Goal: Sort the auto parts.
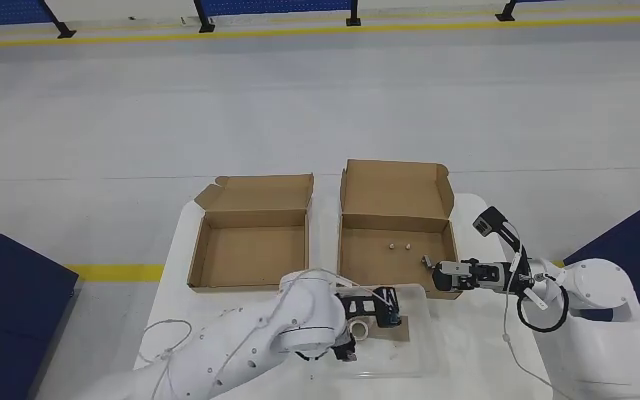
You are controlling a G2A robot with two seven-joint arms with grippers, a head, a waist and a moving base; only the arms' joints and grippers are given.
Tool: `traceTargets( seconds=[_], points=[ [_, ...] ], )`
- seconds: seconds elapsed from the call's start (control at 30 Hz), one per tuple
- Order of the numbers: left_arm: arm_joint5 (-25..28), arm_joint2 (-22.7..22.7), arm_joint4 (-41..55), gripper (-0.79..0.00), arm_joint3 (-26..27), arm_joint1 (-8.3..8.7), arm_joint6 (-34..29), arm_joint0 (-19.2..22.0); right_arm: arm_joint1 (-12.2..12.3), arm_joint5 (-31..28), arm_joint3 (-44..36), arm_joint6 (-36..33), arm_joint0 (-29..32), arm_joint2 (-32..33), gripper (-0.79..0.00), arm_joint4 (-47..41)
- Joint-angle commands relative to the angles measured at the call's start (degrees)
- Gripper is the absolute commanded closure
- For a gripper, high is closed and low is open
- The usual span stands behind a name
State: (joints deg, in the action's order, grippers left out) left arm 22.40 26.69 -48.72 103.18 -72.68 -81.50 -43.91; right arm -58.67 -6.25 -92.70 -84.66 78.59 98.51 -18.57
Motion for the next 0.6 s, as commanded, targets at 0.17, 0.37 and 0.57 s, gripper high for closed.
traceTargets(
  seconds=[0.17, 0.37, 0.57],
  points=[
    [1.7, -4.8, 2.0, -0.785, -9.0, -3.30, 4.3, 3.0, 0.0, 0.0, 0.0, 0.0, 0.0, 0.0, -0.785, 0.0],
    [1.0, -6.3, 1.9, -0.785, -11.7, -4.79, 4.5, 4.6, 0.0, 0.0, 0.0, 0.0, 0.0, 0.0, -0.785, 0.0],
    [1.0, -6.8, 0.6, -0.785, -12.6, -4.80, 6.0, 3.8, 0.0, 0.0, 0.0, 0.0, 0.0, 0.0, -0.785, 0.0]
  ],
)
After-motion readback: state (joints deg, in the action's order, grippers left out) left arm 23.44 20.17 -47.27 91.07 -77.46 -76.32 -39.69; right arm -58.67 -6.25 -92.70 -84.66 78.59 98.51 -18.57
